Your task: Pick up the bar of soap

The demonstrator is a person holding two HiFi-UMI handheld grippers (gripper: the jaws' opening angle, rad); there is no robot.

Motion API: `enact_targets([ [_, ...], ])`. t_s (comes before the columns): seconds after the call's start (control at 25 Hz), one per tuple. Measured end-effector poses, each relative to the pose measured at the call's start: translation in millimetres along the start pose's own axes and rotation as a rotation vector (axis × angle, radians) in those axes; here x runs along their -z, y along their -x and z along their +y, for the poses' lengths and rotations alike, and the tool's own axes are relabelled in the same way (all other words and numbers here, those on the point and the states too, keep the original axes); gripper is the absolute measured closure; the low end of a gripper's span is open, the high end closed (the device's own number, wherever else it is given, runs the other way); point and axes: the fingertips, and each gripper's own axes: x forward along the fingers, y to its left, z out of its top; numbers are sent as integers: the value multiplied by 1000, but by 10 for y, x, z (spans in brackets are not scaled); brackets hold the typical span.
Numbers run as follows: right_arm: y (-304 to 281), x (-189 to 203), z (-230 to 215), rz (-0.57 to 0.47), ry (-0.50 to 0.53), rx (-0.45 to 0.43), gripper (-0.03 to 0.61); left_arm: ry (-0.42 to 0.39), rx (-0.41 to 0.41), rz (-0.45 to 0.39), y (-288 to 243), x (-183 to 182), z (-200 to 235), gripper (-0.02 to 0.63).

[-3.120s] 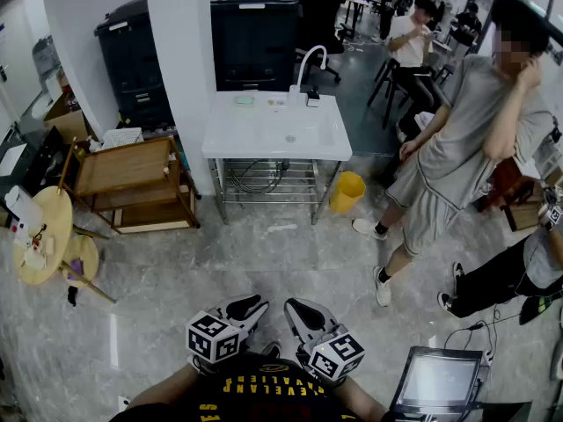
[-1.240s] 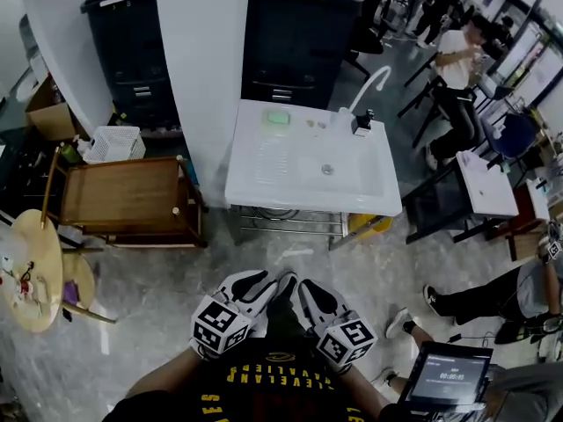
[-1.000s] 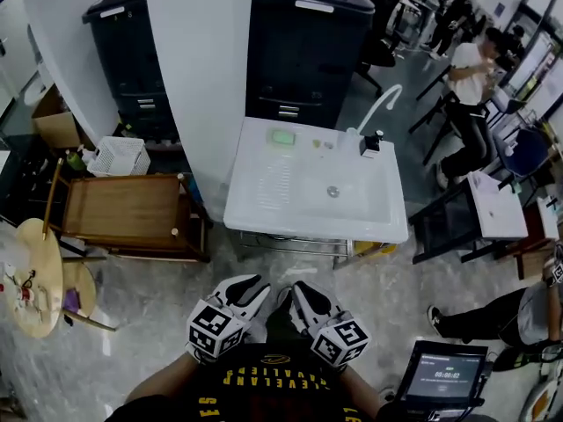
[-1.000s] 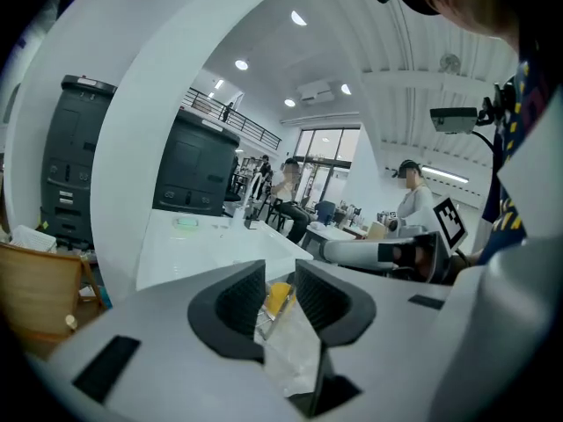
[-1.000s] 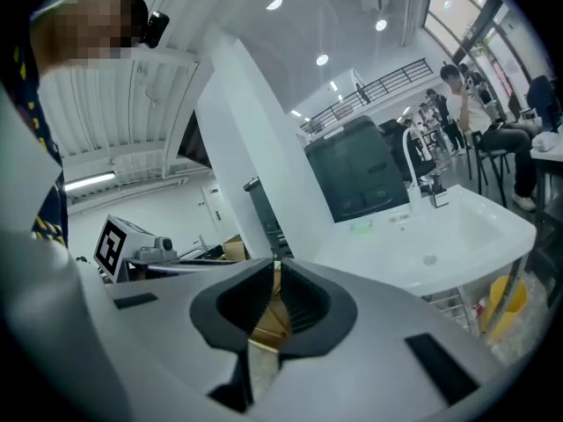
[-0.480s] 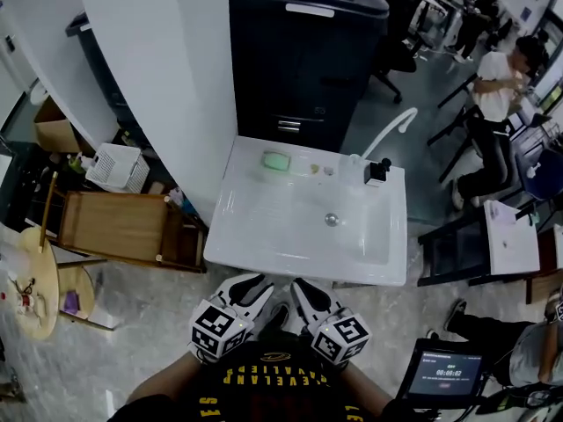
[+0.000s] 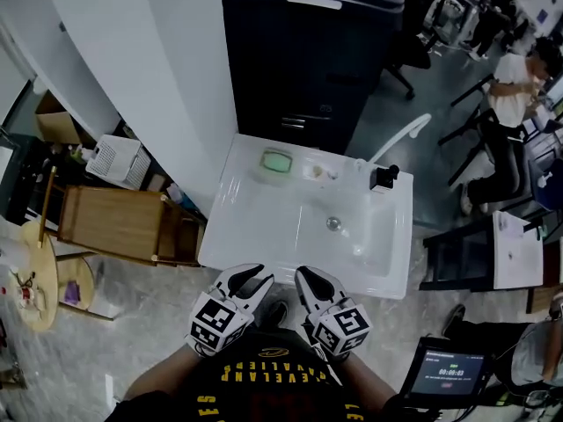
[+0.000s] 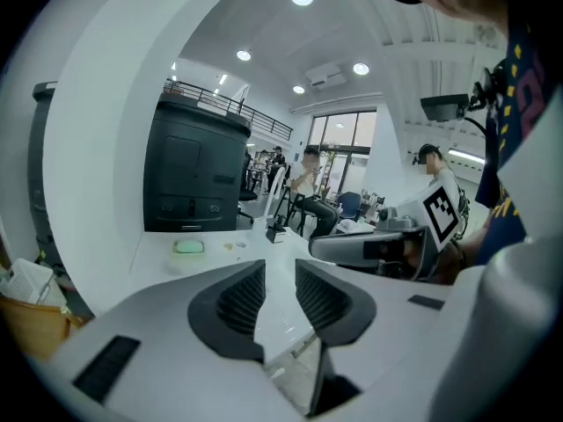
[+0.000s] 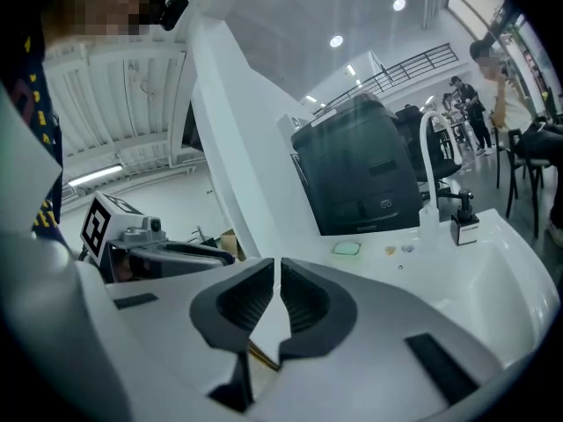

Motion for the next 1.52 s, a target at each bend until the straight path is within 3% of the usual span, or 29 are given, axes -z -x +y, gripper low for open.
enact_targets([
  [0.44, -1014, -365, -632, 62, 186, 102, 544, -137, -30, -17, -226, -245, 902, 499],
  [0.68, -1774, -425, -1011, 166, 299, 154, 521, -232, -28, -5, -394, -299, 1505, 499],
  [0.8, -2032, -476, -1198, 226, 378, 184, 474, -351, -15, 40, -529, -287, 1692, 499],
  [0.96, -2352, -522, -1397, 325, 480, 189, 432, -575, 29, 132, -753, -237, 1785, 499],
  [1.08, -2626, -453, -1537, 416, 557, 159, 409, -733, 70, 216, -981, -68, 1808, 499],
  [1.2, -2900, -285, -1704, 520, 642, 105, 388, -827, 112, 290, -1215, 124, 1802, 499],
  [1.32, -3095, -64, -1839, 635, 712, 41, 360, -850, 122, 326, -1342, 231, 1751, 499],
  [1.52, -3328, 155, -2062, 791, 808, -56, 328, -764, 112, 330, -1451, 202, 1739, 499],
])
